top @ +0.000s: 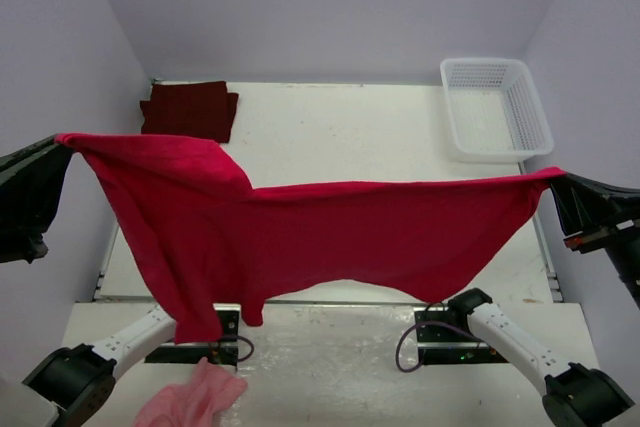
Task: Fold and stack the t-shirts
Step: Flatten out the tshirt
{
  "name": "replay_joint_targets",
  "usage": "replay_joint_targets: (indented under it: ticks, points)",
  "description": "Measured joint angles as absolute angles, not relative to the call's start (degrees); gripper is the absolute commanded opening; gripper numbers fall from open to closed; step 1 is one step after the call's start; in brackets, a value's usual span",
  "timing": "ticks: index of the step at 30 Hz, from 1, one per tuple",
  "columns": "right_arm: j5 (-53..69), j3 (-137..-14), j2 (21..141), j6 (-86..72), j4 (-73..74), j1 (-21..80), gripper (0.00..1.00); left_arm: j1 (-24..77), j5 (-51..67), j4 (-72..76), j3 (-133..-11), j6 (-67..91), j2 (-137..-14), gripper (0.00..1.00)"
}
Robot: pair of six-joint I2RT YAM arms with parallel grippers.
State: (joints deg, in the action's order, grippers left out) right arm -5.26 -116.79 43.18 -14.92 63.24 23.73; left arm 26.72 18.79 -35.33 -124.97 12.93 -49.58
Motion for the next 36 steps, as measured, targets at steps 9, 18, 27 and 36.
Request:
replay_joint_targets:
  ticks: [9, 18, 27, 36]
  points:
    - [-9.85, -121.3, 48.23, -12.73, 62.7, 23.75, 0.0, 26.65, 18.76, -35.22, -129.51, 12.45, -54.96, 0.0]
    - [-11.0, -111.85, 47.42, -12.08, 59.75, 23.75, 0.0, 26.63, 12.93, -36.99, -122.93, 9.21, -56.55, 0.0]
    - [-12.45, -91.9, 52.73, -11.7, 53.54, 23.62, 0.0, 26.63, 4.1, -33.34, -101.69, 7.88, -61.1, 0.0]
    - [-13.1, -94.63, 88.55, -11.9, 47.62, 17.02, 0.0, 18.41, 1.28, -29.34, -90.83, 8.43, -90.02, 0.0]
